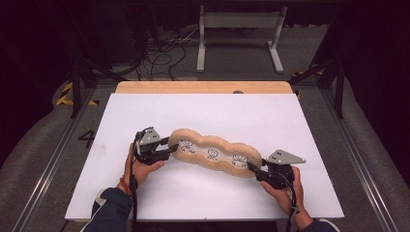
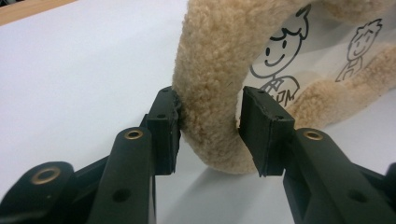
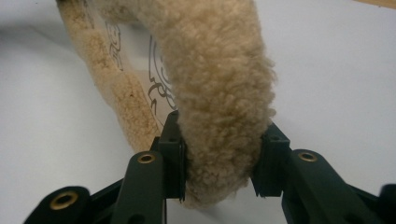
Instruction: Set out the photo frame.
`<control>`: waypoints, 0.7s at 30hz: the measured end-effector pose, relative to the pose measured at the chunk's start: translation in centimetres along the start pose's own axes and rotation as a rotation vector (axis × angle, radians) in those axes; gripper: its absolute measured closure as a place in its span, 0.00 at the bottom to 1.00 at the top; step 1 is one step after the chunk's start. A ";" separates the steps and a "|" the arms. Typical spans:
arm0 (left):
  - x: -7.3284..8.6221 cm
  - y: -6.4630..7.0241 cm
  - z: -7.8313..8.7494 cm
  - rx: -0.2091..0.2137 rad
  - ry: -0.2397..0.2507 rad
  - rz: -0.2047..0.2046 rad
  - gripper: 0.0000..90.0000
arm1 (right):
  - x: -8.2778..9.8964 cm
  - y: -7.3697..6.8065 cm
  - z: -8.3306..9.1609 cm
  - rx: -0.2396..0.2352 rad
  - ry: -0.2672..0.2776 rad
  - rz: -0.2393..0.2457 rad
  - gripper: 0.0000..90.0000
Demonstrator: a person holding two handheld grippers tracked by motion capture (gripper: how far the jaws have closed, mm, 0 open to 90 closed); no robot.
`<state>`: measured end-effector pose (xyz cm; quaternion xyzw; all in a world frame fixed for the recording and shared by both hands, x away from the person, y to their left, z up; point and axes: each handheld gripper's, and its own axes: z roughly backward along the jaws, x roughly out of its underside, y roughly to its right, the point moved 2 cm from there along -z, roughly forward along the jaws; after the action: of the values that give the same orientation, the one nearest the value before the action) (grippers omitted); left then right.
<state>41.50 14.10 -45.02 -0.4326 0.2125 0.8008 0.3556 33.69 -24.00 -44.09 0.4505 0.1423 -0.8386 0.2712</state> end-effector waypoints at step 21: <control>0.4 0.6 0.0 -0.046 -0.007 0.014 0.67 | -0.3 0.0 -0.4 0.049 0.006 -0.029 0.68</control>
<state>40.91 13.89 -45.29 -0.4364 0.1958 0.8094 0.3407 34.13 -23.73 -44.07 0.4574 0.1290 -0.8443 0.2477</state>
